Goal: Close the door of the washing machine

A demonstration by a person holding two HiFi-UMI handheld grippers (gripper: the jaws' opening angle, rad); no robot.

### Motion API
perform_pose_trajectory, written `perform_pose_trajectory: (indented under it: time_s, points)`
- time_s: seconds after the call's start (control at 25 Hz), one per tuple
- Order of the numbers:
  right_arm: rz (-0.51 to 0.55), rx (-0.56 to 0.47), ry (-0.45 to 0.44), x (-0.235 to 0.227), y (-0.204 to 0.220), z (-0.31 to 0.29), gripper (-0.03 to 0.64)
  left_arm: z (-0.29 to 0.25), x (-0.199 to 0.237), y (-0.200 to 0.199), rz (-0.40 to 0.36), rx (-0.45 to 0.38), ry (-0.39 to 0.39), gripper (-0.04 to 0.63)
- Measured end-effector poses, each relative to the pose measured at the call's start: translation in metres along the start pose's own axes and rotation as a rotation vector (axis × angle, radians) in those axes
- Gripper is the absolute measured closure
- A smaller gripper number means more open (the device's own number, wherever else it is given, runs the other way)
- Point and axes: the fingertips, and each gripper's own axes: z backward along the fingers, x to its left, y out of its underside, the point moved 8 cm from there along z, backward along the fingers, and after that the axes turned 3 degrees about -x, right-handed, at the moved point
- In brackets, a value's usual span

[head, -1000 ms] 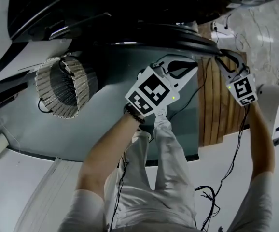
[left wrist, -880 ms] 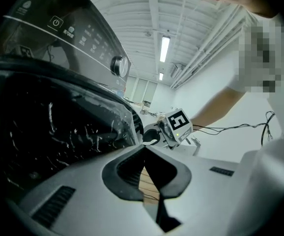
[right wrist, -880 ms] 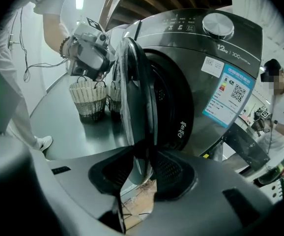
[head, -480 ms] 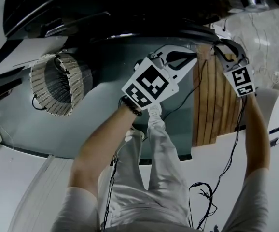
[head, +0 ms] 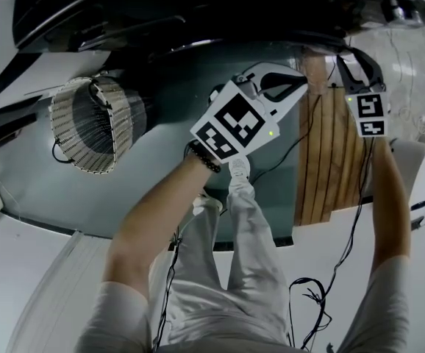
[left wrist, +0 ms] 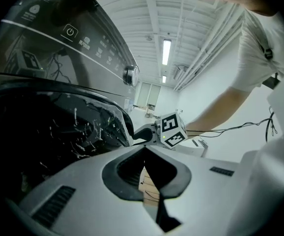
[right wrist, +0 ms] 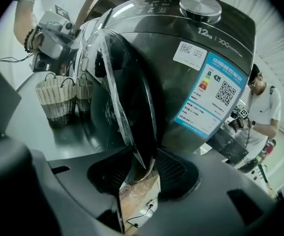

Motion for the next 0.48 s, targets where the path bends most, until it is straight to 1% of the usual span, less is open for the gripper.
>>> perform_pose_trajectory:
  time_s: [0.16, 0.28, 0.36, 0.48]
  points:
    - [-0.011, 0.0, 0.075, 0.004, 0.0, 0.0, 0.471, 0.007, 0.006, -0.001, 0.002, -0.02, -0.03, 0.592]
    - [-0.01, -0.001, 0.153, 0.012, -0.001, 0.0, 0.469, 0.014, 0.008, 0.004, 0.025, -0.035, -0.059, 0.592]
    - [-0.034, -0.012, 0.2, 0.016, 0.0, 0.0, 0.469, 0.016, 0.006, 0.009, 0.035, -0.033, -0.061, 0.592]
    - [-0.074, -0.029, 0.22, 0.016, 0.003, 0.001, 0.472, 0.017, 0.003, 0.016, 0.03, -0.019, -0.052, 0.592]
